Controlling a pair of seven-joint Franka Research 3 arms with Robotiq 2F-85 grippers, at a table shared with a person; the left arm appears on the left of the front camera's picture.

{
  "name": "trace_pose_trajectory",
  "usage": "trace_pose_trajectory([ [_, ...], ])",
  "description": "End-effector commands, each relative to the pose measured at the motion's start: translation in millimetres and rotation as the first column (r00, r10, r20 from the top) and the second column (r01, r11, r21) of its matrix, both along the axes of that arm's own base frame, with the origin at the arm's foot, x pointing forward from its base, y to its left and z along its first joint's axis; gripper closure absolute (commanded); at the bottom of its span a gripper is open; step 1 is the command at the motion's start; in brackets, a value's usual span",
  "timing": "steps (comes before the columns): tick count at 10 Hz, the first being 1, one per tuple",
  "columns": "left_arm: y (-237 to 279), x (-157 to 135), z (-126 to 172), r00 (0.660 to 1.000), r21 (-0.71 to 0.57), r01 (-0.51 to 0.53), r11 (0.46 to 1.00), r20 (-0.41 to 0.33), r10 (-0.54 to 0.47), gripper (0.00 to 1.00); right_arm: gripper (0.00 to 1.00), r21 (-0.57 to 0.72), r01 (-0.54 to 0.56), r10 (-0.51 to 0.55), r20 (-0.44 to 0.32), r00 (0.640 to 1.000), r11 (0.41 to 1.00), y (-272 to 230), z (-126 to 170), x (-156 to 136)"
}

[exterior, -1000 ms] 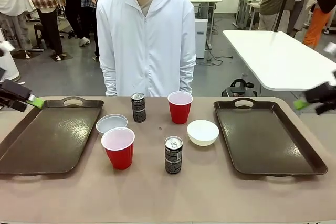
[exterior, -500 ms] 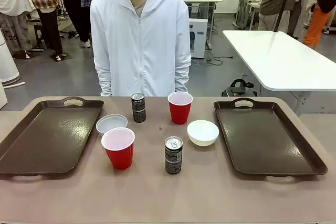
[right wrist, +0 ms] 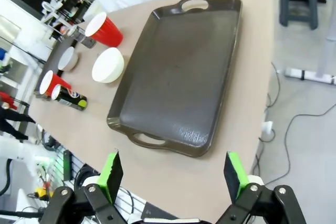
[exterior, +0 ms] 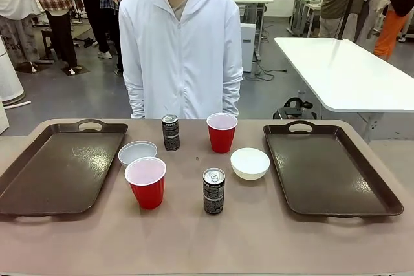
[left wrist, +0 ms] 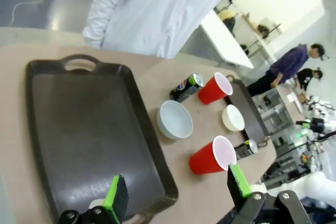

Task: Prepare tableware on both trays.
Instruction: Pick up a Picnic Bowl from the table and place it on a Handle tray.

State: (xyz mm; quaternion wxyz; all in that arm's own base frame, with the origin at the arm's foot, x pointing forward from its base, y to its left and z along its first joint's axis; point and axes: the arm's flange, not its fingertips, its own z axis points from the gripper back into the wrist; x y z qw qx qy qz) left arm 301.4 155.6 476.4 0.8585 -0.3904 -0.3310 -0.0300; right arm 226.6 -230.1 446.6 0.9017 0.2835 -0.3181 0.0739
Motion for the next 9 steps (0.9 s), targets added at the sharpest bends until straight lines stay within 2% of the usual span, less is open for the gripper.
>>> trace_pose_trajectory([
  [1,-27.3,-26.0,-7.4,1.000,0.007,-0.011,1.000,-0.023,0.011,0.00,0.00,-0.020,0.010,-0.010,-0.004,1.000,1.000,78.6,-46.1,-45.0],
  [3,-39.3,-19.7,-7.8,0.998,0.026,-0.009,1.000,-0.056,0.010,0.00,0.00,-0.026,-0.040,0.040,-0.022,0.999,0.999,81.0,-47.3,-41.1],
  [4,-11.7,1.7,7.1,1.000,0.021,0.002,1.000,-0.028,-0.002,0.00,0.00,-0.007,-0.004,0.004,0.006,1.000,1.000,2.5,8.3,-8.0],
  [9,-11.7,1.7,7.1,1.000,0.021,0.002,1.000,-0.028,-0.002,0.00,0.00,-0.007,-0.004,0.004,0.006,1.000,1.000,2.5,8.3,-8.0],
])
